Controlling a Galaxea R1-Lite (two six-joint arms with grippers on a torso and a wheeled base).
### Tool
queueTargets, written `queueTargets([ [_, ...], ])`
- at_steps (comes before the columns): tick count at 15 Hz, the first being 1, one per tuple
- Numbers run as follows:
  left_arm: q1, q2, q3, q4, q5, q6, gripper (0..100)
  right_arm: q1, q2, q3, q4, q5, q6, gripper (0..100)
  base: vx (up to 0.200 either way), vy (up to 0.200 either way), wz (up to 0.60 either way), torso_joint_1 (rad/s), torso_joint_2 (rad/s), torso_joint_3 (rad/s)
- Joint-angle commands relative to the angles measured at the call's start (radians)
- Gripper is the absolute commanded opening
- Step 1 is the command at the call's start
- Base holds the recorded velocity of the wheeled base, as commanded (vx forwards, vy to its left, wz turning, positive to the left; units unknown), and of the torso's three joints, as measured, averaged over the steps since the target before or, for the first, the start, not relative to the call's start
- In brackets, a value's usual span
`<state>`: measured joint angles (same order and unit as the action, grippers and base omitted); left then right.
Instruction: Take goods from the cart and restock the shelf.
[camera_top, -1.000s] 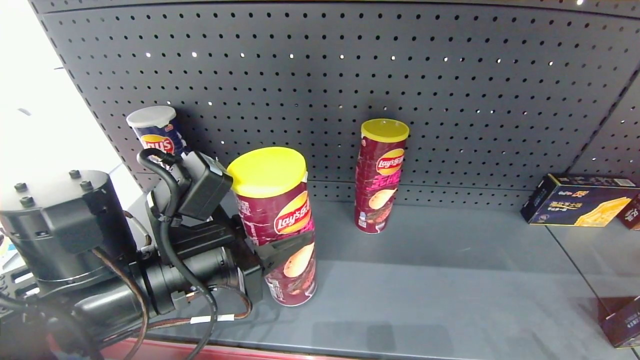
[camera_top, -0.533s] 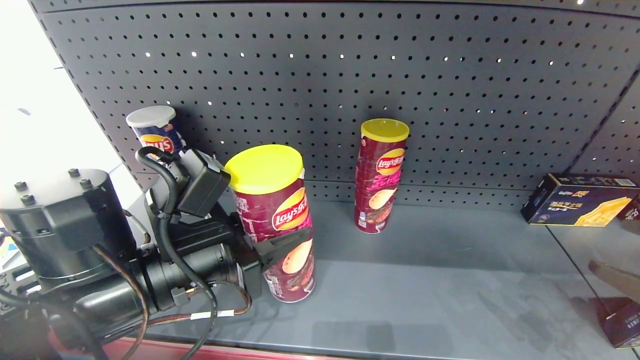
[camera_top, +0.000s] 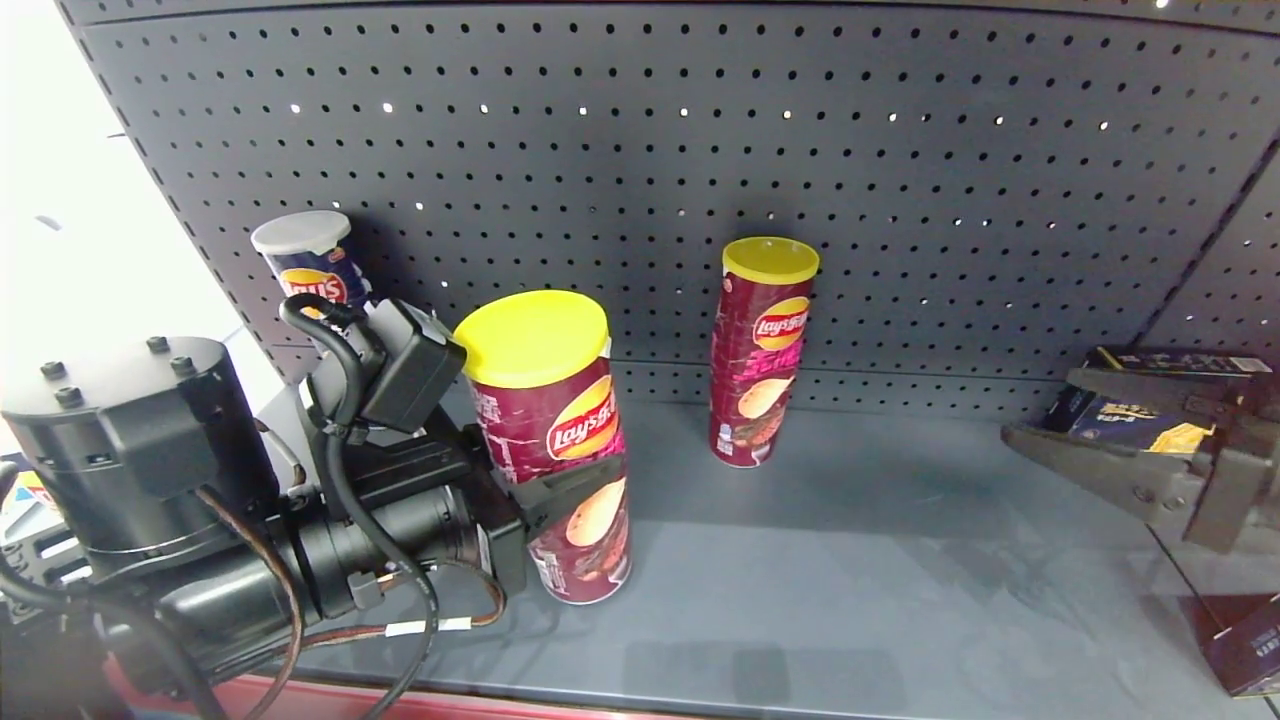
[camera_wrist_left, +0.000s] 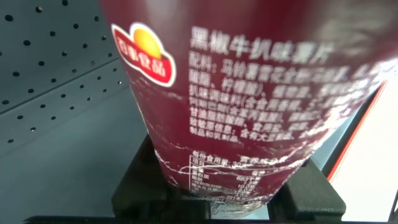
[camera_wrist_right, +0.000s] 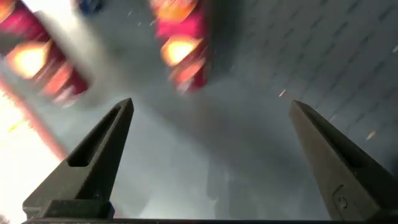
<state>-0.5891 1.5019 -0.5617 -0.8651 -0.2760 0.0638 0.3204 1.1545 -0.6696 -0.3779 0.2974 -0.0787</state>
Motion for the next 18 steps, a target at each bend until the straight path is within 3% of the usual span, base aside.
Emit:
queueTargets([
  [1, 0.002, 0.001, 0.003, 0.000, 0.000, 0.001, 0, -0.027, 0.159, -0.022, -0.101, 0.020, 0.000, 100, 0.000, 0.000, 0.00, 0.000, 0.00, 0.000],
  [4, 0.000, 0.006, 0.002, 0.000, 0.000, 0.001, 0, -0.064, 0.217, -0.024, -0.156, 0.132, 0.000, 100, 0.000, 0.000, 0.00, 0.000, 0.00, 0.000],
  [9, 0.002, 0.006, 0.006, -0.002, 0.000, 0.001, 0, -0.058, 0.335, -0.064, -0.271, 0.140, -0.032, 100, 0.000, 0.000, 0.00, 0.000, 0.00, 0.000],
  [12, 0.000, 0.008, 0.006, -0.002, 0.000, 0.001, 0, -0.055, 0.416, -0.111, -0.360, 0.333, -0.042, 100, 0.000, 0.000, 0.00, 0.000, 0.00, 0.000],
  [16, 0.002, 0.008, 0.008, 0.000, 0.000, 0.001, 0, -0.044, 0.515, -0.173, -0.466, 0.511, -0.042, 100, 0.000, 0.000, 0.00, 0.000, 0.00, 0.000],
  [18, 0.002, 0.012, 0.008, -0.002, 0.000, 0.001, 0, -0.035, 0.542, -0.196, -0.478, 0.549, -0.042, 100, 0.000, 0.000, 0.00, 0.000, 0.00, 0.000],
])
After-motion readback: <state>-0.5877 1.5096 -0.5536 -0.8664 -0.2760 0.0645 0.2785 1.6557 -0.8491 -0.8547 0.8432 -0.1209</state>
